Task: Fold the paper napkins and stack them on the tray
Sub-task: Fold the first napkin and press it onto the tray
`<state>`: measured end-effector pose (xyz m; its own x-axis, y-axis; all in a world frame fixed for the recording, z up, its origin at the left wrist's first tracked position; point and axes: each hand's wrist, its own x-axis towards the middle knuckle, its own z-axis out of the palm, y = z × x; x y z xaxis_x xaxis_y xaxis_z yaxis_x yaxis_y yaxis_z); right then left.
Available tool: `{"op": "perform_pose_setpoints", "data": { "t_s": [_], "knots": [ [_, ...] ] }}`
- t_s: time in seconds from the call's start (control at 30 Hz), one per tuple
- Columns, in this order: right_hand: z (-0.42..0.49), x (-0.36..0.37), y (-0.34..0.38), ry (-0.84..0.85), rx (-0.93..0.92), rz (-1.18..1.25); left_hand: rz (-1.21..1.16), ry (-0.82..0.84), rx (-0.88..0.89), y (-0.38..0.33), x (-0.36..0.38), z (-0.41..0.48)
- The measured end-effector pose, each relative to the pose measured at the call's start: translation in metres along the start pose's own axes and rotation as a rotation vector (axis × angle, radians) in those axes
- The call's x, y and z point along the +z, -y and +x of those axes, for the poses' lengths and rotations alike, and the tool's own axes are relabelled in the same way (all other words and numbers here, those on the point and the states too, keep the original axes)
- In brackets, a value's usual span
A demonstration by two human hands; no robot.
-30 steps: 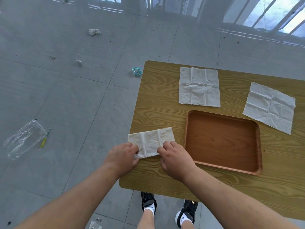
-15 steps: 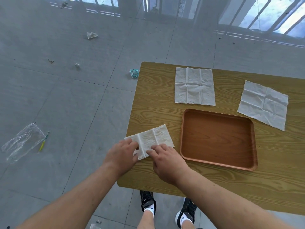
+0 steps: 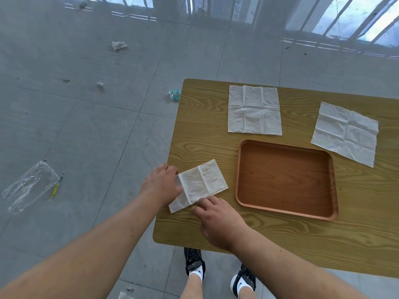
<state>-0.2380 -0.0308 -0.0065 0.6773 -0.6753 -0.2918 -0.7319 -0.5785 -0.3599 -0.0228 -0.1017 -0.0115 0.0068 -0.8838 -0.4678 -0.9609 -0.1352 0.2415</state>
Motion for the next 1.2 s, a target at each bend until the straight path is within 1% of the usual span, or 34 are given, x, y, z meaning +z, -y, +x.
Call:
{"op": "perform_pose_setpoints", "data": {
  "t_s": [0.27, 0.43, 0.53, 0.63, 0.73, 0.87, 1.2],
  "knots": [
    [0.000, -0.010, -0.024, -0.013, 0.129, 0.024, 0.001, 0.084, -0.076, 0.009, 0.006, -0.015],
    [0.000, -0.017, -0.038, -0.030, 0.195, 0.027, 0.042, 0.147, -0.018, 0.001, 0.014, -0.029],
    [0.001, -0.019, -0.040, -0.068, 0.190, 0.004, 0.054, 0.064, 0.053, 0.001, 0.015, -0.033],
    [0.004, -0.017, -0.035, -0.109, 0.168, -0.022, 0.065, -0.056, 0.193, 0.000, 0.016, -0.034],
    [0.008, -0.015, -0.031, -0.117, 0.165, -0.036, 0.115, -0.078, 0.302, -0.002, 0.017, -0.031],
    [0.016, -0.013, -0.033, -0.102, 0.173, -0.055, 0.165, -0.064, 0.322, -0.004, 0.019, -0.025],
    [0.030, -0.018, -0.037, -0.084, 0.191, -0.084, 0.144, -0.101, 0.358, -0.004, 0.017, -0.022]
  ]
}}
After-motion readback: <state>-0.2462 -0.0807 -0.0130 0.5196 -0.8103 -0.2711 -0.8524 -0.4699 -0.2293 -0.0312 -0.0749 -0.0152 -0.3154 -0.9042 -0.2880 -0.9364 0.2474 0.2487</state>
